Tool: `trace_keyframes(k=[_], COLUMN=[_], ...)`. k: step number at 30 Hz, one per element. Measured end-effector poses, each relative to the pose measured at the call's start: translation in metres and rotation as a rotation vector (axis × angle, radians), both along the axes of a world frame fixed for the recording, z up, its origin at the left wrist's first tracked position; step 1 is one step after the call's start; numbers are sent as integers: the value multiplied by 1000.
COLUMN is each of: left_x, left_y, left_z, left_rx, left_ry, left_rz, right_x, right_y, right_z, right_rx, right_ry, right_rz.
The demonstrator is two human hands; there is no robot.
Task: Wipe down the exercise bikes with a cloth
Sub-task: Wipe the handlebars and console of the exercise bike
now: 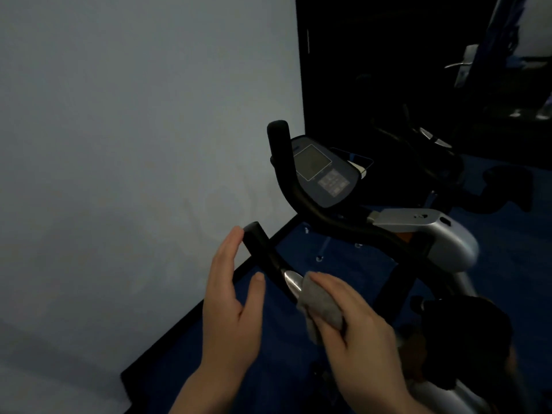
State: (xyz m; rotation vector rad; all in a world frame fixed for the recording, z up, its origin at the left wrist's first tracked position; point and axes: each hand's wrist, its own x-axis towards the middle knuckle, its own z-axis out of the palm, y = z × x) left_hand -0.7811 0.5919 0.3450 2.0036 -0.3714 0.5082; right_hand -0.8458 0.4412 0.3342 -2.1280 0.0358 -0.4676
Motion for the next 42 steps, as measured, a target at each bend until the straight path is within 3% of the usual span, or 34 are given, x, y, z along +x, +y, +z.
trace_keyframes(k=[5,11,16,19,21,23,29,33,34,37,40,42], left_x=[15,25,34,36,37,37,37,38,38,38,38,38], left_y=[21,31,40,43,42,41,36,37,38,38,37,36], left_z=[7,16,22,21,18,15,10,10,9,5,7,11], left_rx=[-71,-181,-237,-236,-265,-289,-206,-211,-215,-209,-191,-184], left_ry=[17,66,75,91,123,152,169,171,177,182,166,138], left_rz=[-144,-248,-297,-318,-317,-316,-343,-311,-304,-307,-334,-348], right_x=[47,68,75,83,98,108,100,116,120,119,100,87], right_y=[51,72,57,34,33,34,22,41,40,31,40,54], right_z=[25,40,60,83,99,102,91,109,112,106,69,50], right_rx=[-19,170,-107,-262,-256,-96,327,-184,-222,71,338,207], right_ry=[-35,-157,-191,-81,72,184,234,256,297,352,96,-139], right_rz=[-72,-140,51,282,344,388,345,289,292,303,144,49])
